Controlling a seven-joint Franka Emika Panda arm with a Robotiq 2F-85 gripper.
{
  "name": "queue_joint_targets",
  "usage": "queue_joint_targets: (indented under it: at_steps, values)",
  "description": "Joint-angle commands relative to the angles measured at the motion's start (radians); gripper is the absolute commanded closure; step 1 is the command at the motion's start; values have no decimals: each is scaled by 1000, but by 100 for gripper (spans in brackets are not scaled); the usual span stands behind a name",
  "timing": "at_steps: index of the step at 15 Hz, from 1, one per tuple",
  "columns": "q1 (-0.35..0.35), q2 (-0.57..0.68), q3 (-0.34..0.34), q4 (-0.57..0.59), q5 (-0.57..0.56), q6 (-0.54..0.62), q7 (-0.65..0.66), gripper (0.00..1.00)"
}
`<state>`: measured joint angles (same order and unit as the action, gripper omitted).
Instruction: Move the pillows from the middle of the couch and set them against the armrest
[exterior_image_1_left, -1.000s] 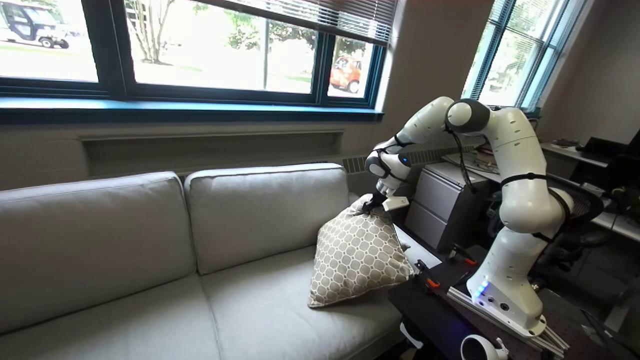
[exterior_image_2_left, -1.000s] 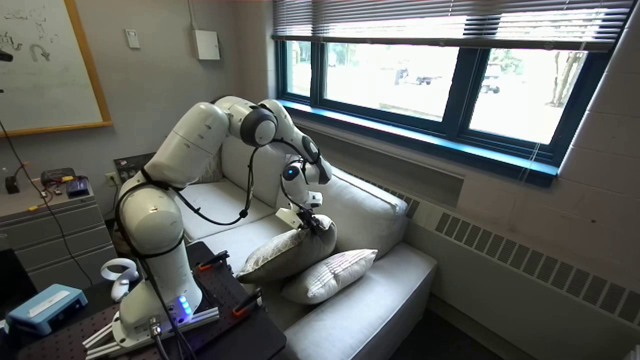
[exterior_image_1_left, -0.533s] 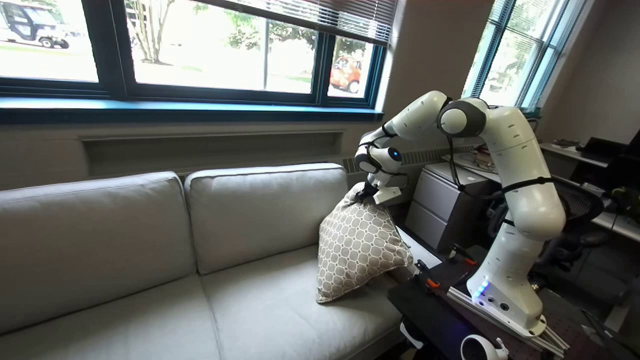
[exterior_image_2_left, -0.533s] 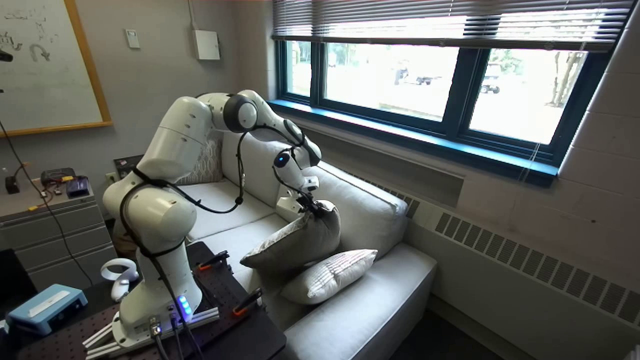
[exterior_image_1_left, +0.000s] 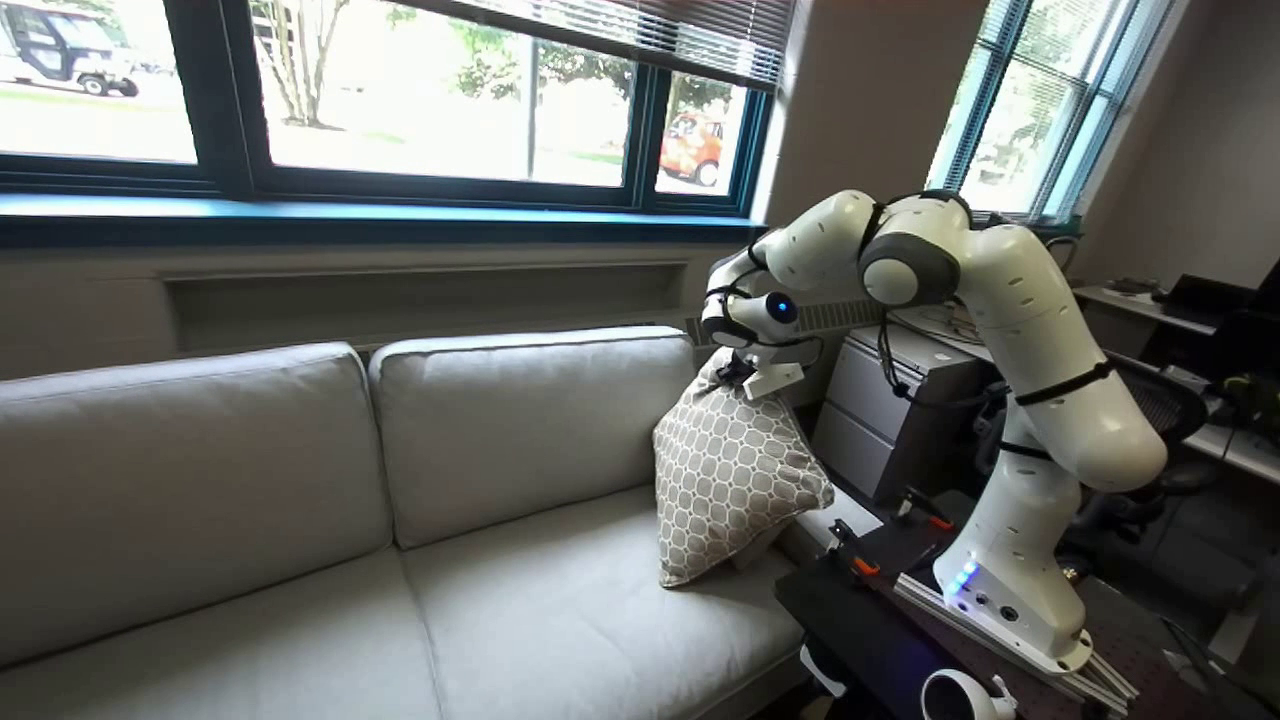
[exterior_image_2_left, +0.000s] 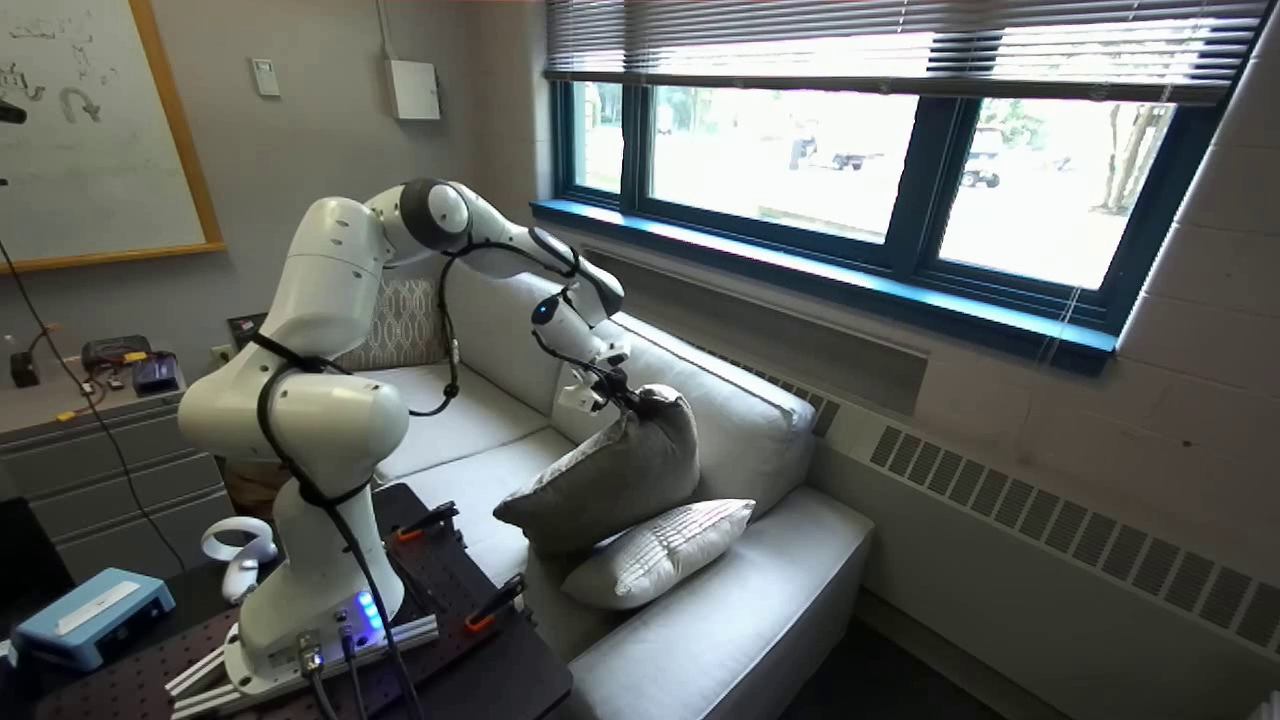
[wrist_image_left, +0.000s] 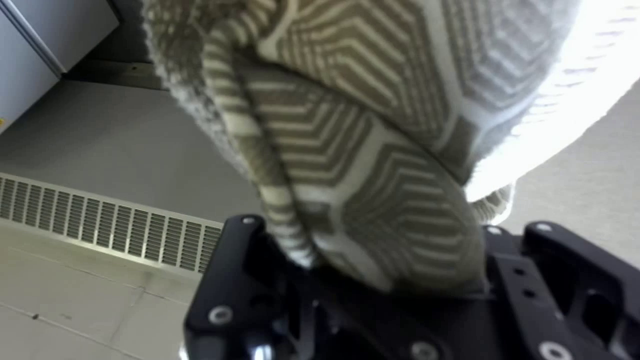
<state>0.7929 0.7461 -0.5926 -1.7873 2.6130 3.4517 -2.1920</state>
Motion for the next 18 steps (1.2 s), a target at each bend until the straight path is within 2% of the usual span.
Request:
queue_joint_targets:
  at_steps: [1, 6, 10, 18]
  values:
    - [-16, -18, -24, -30, -1, 12, 17, 96]
    - [-206, -71, 164, -86, -6, 11, -89, 96]
    - [-337, -92, 276, -116, -8, 8, -160, 97]
    - [-431, -101, 351, -143, -11, 7, -243, 96]
